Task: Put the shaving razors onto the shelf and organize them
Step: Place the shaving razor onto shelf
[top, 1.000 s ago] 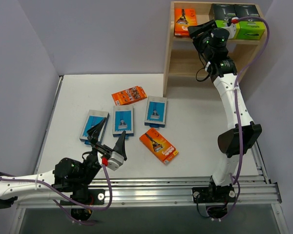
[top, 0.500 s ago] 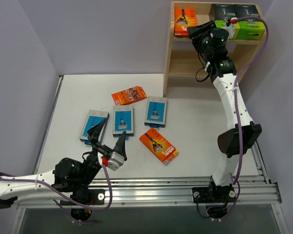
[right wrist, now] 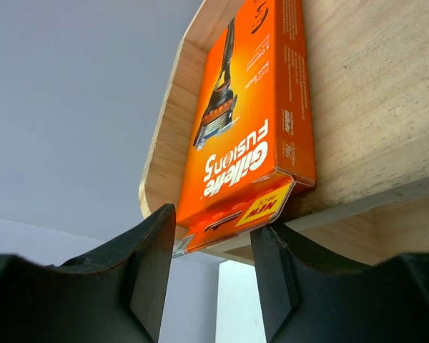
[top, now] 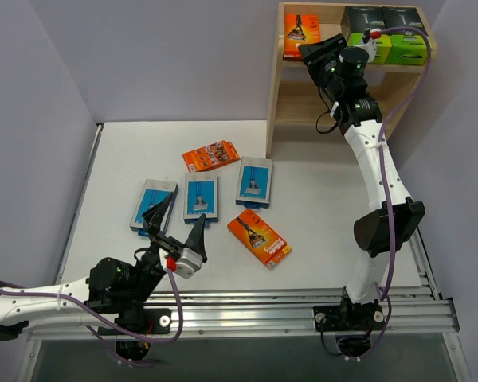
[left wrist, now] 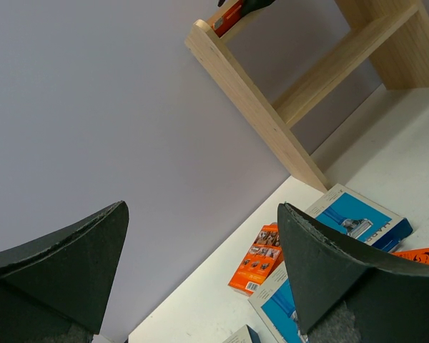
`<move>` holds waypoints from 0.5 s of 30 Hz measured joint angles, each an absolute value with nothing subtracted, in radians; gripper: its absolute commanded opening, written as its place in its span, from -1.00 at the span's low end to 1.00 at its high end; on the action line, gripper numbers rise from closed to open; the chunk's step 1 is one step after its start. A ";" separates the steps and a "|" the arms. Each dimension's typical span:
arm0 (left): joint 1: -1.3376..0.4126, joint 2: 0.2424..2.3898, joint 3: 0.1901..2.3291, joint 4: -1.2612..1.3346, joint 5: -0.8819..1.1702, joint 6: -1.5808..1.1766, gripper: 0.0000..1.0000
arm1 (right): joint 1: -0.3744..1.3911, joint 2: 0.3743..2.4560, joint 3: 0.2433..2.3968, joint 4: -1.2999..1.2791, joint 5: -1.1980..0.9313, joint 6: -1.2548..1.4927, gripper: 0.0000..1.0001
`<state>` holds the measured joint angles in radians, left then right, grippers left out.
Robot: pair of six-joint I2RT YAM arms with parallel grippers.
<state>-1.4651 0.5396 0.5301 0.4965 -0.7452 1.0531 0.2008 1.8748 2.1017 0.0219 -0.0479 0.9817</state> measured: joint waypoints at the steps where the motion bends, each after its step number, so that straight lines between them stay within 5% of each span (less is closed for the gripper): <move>1: -1.465 0.540 0.530 0.496 -0.745 1.053 0.88 | 0.201 1.875 2.102 0.022 -0.050 0.984 -0.17; 15: -1.465 0.540 0.530 0.496 -0.743 1.050 0.88 | 0.204 1.870 2.085 0.086 -0.068 0.992 0.48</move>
